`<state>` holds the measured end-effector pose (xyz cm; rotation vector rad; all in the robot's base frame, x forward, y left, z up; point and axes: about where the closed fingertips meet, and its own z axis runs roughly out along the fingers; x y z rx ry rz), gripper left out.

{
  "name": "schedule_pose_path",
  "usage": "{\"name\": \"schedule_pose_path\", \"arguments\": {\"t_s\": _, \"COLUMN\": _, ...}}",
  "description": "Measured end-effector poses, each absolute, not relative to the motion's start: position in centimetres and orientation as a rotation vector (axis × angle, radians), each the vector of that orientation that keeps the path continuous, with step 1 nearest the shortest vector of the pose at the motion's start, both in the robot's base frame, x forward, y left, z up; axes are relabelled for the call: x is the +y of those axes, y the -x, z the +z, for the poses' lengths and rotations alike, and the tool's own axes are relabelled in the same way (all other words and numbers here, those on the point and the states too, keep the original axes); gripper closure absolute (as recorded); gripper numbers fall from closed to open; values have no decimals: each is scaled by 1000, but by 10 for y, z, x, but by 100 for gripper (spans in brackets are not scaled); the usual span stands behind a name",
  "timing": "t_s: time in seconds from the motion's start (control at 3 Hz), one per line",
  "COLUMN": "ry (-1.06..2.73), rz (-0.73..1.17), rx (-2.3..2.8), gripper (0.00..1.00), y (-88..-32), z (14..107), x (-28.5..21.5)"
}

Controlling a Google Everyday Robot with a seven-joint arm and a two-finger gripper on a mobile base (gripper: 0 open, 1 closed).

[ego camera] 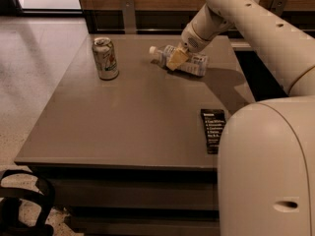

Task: Knock blue plastic bottle over

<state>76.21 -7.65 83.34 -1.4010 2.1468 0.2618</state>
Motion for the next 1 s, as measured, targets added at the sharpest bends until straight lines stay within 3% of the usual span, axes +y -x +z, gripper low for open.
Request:
{"name": "schedule_pose_path", "arguments": {"t_s": 0.33, "ry": 1405, "rz": 266, "rx": 2149, "gripper": 40, "y": -762, "z": 830, "x": -75}}
{"name": "schedule_pose_path", "arguments": {"t_s": 0.67, "ry": 1410, "rz": 271, "rx": 2151, "gripper": 9, "y": -762, "z": 827, "x": -72}}
{"name": "schedule_pose_path", "arguments": {"t_s": 1.0, "ry": 1410, "rz": 271, "rx": 2151, "gripper": 0, "y": -762, "z": 827, "x": -72}}
